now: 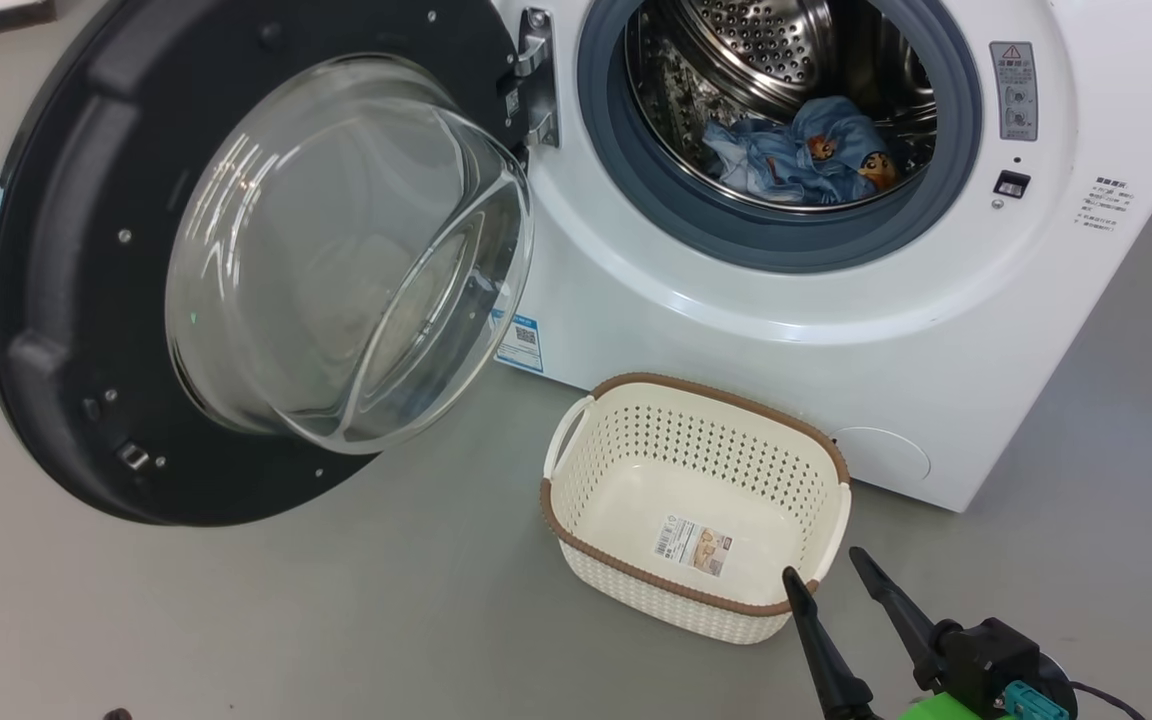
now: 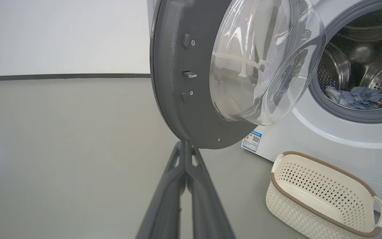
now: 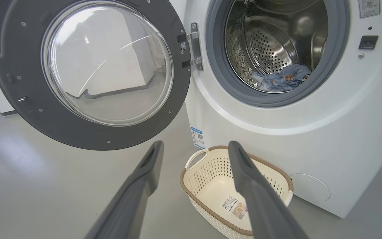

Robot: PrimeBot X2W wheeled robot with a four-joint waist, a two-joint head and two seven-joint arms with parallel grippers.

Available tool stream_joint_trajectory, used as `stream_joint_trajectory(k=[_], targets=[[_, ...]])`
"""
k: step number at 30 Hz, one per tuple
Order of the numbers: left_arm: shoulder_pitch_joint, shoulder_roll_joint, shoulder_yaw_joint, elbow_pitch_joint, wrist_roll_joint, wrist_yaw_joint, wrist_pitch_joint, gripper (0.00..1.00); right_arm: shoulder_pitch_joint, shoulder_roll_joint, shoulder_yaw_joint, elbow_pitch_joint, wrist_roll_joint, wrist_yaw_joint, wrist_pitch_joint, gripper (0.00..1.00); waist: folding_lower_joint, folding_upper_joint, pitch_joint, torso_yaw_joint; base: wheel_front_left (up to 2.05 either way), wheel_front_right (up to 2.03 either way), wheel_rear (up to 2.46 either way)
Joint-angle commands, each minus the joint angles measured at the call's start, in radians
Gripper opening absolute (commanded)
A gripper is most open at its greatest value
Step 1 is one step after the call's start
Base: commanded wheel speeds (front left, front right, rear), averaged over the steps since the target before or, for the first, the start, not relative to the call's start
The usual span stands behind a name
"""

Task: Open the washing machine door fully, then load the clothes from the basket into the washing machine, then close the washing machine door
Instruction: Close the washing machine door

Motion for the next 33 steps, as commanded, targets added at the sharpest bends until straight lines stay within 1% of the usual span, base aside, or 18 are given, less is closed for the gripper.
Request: stream_joint_trajectory(k=[1,5,10,14,17,20,22,24,26,30,33], targets=[[-0.026,0.003,0.039,-0.018,-0.006,-0.003,-0.008,0.0,-0.035,0.0,0.021,-0.025,-0.004,0.006,-0.012,1.0,0.0,0.0,0.001,0.001,0.0,0.0,0.0],[-0.038,0.003,0.064,-0.029,-0.05,-0.012,-0.008,0.0,-0.033,0.0,0.019,-0.027,0.001,0.006,-0.012,1.0,0.0,0.0,0.004,0.001,0.0,0.0,0.0],[-0.071,0.003,0.137,-0.052,-0.097,-0.042,-0.008,0.0,-0.03,0.0,0.019,-0.029,0.004,0.006,-0.012,1.0,0.0,0.0,0.006,0.0,0.0,0.0,0.0],[-0.117,0.004,0.202,-0.053,-0.107,-0.081,-0.008,0.0,-0.028,0.0,0.016,-0.03,0.005,0.006,-0.012,1.0,0.0,0.0,0.007,-0.003,0.0,0.0,0.0],[-0.17,0.012,0.26,-0.041,-0.116,-0.119,-0.008,0.0,-0.026,0.0,0.013,-0.031,0.005,0.006,-0.012,1.0,0.0,0.0,0.007,-0.005,0.0,0.0,0.0],[-0.227,0.023,0.305,-0.031,-0.146,-0.148,-0.008,0.0,-0.023,0.0,0.011,-0.034,0.004,0.006,-0.012,1.0,0.0,0.0,0.009,-0.006,0.0,0.0,0.0],[-0.268,0.041,0.331,-0.018,-0.176,-0.162,-0.008,0.0,-0.022,0.0,0.01,-0.035,0.003,0.006,-0.012,1.0,0.0,0.0,0.01,-0.009,0.0,0.0,0.0],[-0.316,0.058,0.359,0.002,-0.235,-0.174,-0.004,0.0,-0.021,0.0,0.009,-0.035,0.007,0.006,-0.012,1.0,0.0,0.0,0.012,-0.013,0.0,0.0,0.0],[-0.368,0.088,0.384,0.026,-0.293,-0.184,0.013,0.0,-0.022,0.0,0.01,-0.035,0.007,0.006,-0.012,1.0,0.0,0.0,0.015,-0.018,0.0,0.0,0.0],[-0.477,0.148,0.445,0.091,-0.439,-0.197,0.071,0.0,-0.026,0.0,0.014,-0.034,0.006,0.006,-0.012,1.0,0.0,0.0,0.02,-0.029,0.0,0.0,0.0],[-0.553,0.198,0.473,0.156,-0.54,-0.207,0.122,0.0,-0.032,0.0,0.016,-0.033,0.006,0.006,-0.012,1.0,0.0,0.0,0.026,-0.04,0.0,0.0,0.0]])
